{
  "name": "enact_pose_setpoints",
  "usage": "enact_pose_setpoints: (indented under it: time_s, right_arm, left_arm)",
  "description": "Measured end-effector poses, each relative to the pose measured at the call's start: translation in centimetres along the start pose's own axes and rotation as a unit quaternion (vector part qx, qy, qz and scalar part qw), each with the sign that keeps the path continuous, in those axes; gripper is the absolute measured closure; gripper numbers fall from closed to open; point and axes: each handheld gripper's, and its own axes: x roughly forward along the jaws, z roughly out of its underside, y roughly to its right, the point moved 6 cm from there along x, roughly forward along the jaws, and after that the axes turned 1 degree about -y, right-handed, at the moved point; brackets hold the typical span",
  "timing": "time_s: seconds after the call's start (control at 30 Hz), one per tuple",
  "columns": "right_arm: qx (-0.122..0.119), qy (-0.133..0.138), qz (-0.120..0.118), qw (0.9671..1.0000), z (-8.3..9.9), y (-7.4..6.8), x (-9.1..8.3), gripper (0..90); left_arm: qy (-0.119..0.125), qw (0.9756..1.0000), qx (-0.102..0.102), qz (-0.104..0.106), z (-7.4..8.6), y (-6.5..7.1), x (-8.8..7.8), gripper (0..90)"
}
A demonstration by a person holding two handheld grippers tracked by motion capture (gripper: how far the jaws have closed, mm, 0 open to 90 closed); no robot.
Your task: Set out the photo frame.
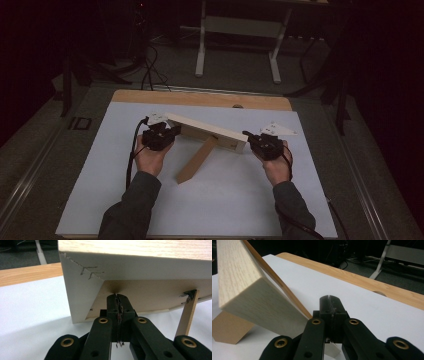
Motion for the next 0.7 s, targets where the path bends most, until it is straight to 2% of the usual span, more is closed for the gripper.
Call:
enact_pose_setpoints:
  time_s: [0.33,0.7]
  right_arm:
    - [-0.008,-0.001,-0.005,1.0,0.0,-0.3,-0.2,89.7]
    - [-0.009,-0.001,-0.012,0.9999,0.2,-0.8,-0.3,89.7]
  left_arm:
    - [-0.002,1.0,0.0,0.003,-0.3,0.3,0.4,90.0]
    - [-0.009,0.9997,0.016,0.013,-0.6,1.6,0.9,89.9]
